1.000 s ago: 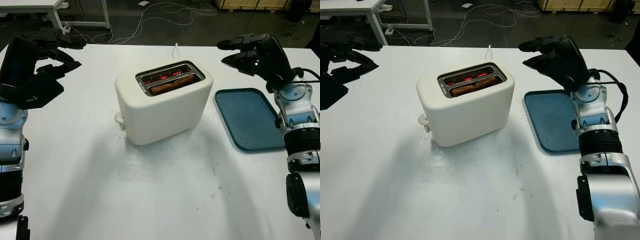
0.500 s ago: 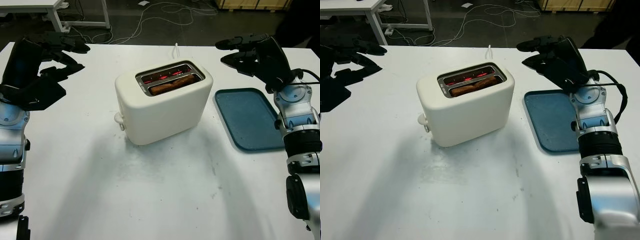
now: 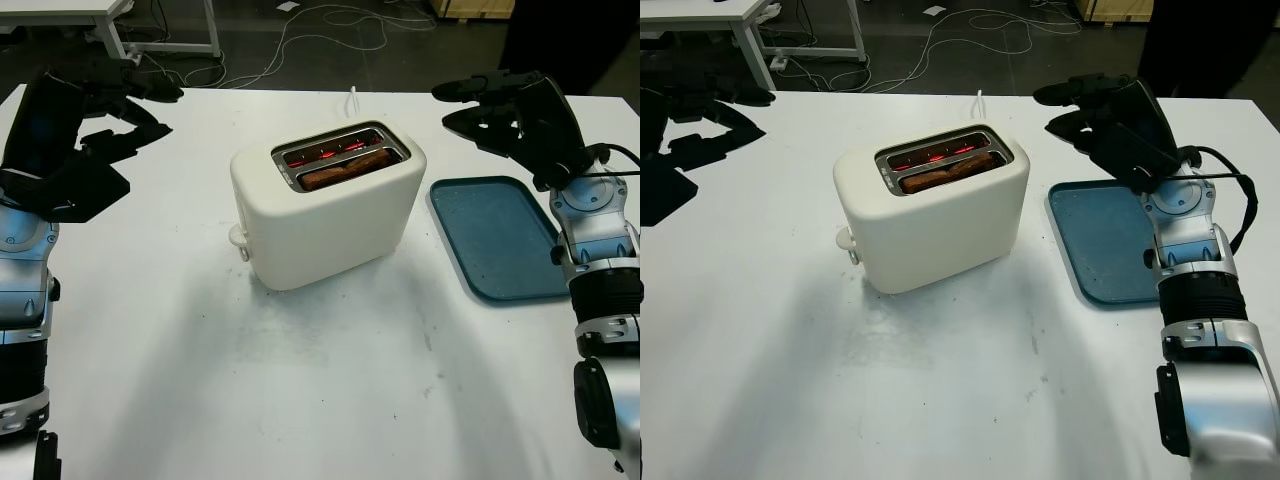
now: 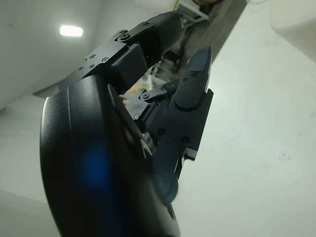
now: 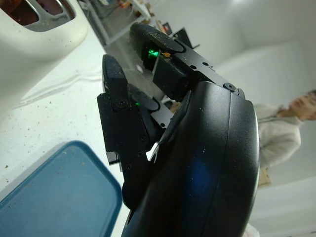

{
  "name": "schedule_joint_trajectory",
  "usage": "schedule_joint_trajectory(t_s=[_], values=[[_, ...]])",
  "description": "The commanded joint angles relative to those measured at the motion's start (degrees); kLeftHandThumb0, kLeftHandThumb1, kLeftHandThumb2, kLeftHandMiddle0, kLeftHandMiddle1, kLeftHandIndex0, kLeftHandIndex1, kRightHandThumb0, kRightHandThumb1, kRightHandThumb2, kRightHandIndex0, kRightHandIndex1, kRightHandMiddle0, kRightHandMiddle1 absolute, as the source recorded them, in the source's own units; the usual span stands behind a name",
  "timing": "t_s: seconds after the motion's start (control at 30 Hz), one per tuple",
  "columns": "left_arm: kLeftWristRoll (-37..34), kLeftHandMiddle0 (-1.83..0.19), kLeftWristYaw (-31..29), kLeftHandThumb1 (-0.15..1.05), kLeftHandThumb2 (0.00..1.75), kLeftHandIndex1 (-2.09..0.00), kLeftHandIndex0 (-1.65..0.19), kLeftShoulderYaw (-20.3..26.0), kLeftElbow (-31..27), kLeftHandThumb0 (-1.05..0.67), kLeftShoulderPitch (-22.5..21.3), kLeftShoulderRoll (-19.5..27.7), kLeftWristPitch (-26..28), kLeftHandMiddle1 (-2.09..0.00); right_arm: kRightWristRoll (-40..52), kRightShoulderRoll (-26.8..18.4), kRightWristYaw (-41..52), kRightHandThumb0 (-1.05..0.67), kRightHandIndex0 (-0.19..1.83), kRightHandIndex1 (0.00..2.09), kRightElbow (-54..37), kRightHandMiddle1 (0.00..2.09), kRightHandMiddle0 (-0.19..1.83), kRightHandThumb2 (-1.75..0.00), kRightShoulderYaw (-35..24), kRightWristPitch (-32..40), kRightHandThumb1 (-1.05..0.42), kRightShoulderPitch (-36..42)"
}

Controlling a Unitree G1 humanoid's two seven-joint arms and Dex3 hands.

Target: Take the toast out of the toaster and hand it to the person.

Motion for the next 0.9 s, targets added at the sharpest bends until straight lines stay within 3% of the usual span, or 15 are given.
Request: schedule_joint_trajectory(t_s=[0.0, 0.43, 0.87], values=[[-0.3, -0.78, 0.6, 0.87, 0.04, -0.36, -0.89, 0.4, 0.3, -0.20, 0.5, -0.6, 0.0, -0.83, 0.2, -0.1, -0.2, -0.19, 0.96, 0.19, -0.8, 0.00, 0.89, -0.10, -0.4, 1.1, -0.92, 0.0], [1.5, -0.81, 1.2, 0.86, 0.03, -0.38, -0.90, 0.0, 0.3, -0.14, 0.9, -0.5, -0.8, -0.87, 1.2, 0.0, 0.8, -0.13, 0.96, 0.21, -0.6, 0.00, 0.89, -0.10, -0.6, 0.4, -0.92, 0.1], [2.1, -0.82, 1.4, 0.85, 0.02, -0.40, -0.90, -0.1, 1.3, -0.11, 1.3, -0.1, -3.3, -0.88, 1.3, -0.3, 1.7, -0.21, 0.98, 0.23, -0.3, 0.00, 0.90, -0.09, -0.8, -0.5, -0.92, 0.6]])
